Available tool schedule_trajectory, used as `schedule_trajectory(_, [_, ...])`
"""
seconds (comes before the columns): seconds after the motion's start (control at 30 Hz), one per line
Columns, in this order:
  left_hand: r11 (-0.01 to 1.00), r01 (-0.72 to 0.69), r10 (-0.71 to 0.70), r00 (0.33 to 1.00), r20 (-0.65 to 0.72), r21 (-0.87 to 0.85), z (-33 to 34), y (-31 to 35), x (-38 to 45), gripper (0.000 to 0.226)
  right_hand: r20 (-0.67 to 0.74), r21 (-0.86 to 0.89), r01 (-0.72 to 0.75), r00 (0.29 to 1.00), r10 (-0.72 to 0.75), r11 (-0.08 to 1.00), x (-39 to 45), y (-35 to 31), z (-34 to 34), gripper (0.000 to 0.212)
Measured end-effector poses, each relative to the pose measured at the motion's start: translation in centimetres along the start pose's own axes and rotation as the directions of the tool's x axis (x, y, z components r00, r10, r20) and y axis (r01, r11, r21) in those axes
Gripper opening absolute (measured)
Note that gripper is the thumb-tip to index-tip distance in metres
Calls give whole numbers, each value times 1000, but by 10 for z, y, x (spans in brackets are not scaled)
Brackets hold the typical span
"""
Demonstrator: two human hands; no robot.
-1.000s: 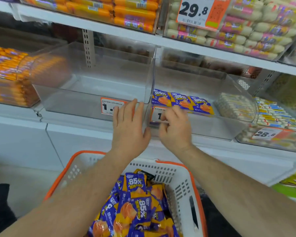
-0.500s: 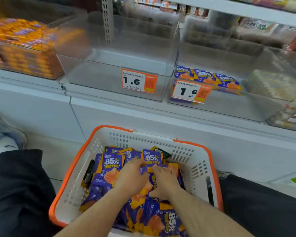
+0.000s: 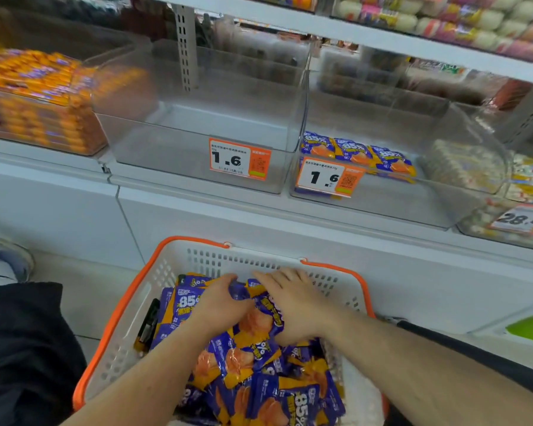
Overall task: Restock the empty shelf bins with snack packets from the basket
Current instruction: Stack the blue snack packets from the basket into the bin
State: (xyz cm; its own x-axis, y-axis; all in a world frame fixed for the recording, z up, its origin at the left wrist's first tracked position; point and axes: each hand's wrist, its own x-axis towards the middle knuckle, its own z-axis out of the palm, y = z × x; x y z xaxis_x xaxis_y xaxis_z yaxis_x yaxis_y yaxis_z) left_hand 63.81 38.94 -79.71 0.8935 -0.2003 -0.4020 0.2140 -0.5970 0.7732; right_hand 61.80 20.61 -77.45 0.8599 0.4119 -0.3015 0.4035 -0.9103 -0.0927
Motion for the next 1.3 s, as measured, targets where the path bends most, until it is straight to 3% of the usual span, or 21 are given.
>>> schedule_trajectory(0.1, [993, -16, 27, 996, 91, -121, -18, 25, 0, 40, -81, -110, 136, 986, -145, 985, -16, 4, -38, 129])
schedule_trajectory(0.2, [976, -148, 166, 980, 105, -162, -29, 47, -9, 7, -168, -182, 177, 964, -208, 967, -25, 8, -67, 126])
schedule_trajectory(0.3, [926, -204, 211, 977, -12, -318, -36, 65, -17, 15, -393, -243, 96, 900, -188, 965, -33, 17, -83, 123])
schedule_trajectory(0.37, [851, -235, 218, 972, -90, -470, -42, 78, -23, 13, -502, -53, 13, 864, -38, 999, -41, 21, -92, 111])
schedule_trajectory(0.43, [784, -279, 228, 960, -160, -554, -45, 90, -28, 14, -587, 253, -11, 793, 163, 967, -50, 17, -101, 93])
schedule_trajectory(0.5, [720, -331, 246, 944, -222, -610, -46, 103, -32, 13, -650, 519, 72, 681, 339, 852, -55, 9, -109, 72])
schedule_trajectory(0.53, [692, -349, 252, 937, -241, -632, -45, 111, -34, 13, -635, 624, 125, 656, 407, 771, -55, 5, -113, 67])
schedule_trajectory(0.6, [650, -384, 276, 923, -267, -656, -43, 127, -36, 14, -524, 802, 199, 687, 503, 564, -52, -1, -119, 64])
schedule_trajectory(0.67, [630, -407, 300, 913, -276, -661, -40, 143, -36, 13, -467, 870, 241, 683, 561, 430, -49, -3, -127, 62])
schedule_trajectory(0.73, [636, -426, 327, 904, -276, -644, -37, 158, -30, 11, -479, 874, 280, 628, 613, 397, -45, 1, -139, 62])
schedule_trajectory(0.8, [671, -512, 400, 859, -320, -536, -36, 170, -19, 9, -472, 881, 274, 580, 664, 386, -39, 14, -155, 63])
schedule_trajectory(0.83, [689, -611, 482, 788, -383, -390, -37, 174, -10, 10, -465, 885, 276, 550, 694, 374, -37, 25, -166, 63])
schedule_trajectory(0.9, [645, -756, 703, 529, -475, 111, -43, 184, 8, 37, -432, 898, 308, 486, 760, 314, -37, 48, -190, 60])
schedule_trajectory(0.93, [581, -730, 789, 399, -466, 360, -46, 188, 19, 49, -410, 903, 326, 459, 788, 279, -39, 60, -202, 57])
schedule_trajectory(0.97, [527, -650, 846, 338, -412, 547, -48, 192, 28, 58, -397, 905, 336, 448, 801, 260, -42, 69, -215, 55])
schedule_trajectory(1.0, [500, -548, 863, 377, -336, 670, -51, 199, 32, 66, -381, 913, 316, 443, 812, 257, -44, 80, -224, 53])
schedule_trajectory(1.07, [487, -351, 789, 571, -230, 800, -50, 201, 44, 78, -324, 944, 202, 441, 837, 259, -41, 104, -234, 48])
schedule_trajectory(1.1, [483, -292, 752, 621, -220, 826, -47, 198, 47, 78, -296, 955, 129, 439, 848, 266, -37, 117, -235, 46])
schedule_trajectory(1.13, [469, -268, 742, 635, -212, 841, -44, 194, 50, 76, -269, 960, 56, 441, 856, 273, -32, 129, -235, 46])
schedule_trajectory(1.23, [466, -252, 800, 530, -282, 848, -36, 182, 62, 65, -148, 975, -76, 487, 861, 210, -20, 155, -230, 50])
schedule_trajectory(1.3, [469, -257, 817, 489, -304, 845, -35, 181, 65, 61, -109, 959, -168, 524, 845, 227, -14, 161, -224, 47])
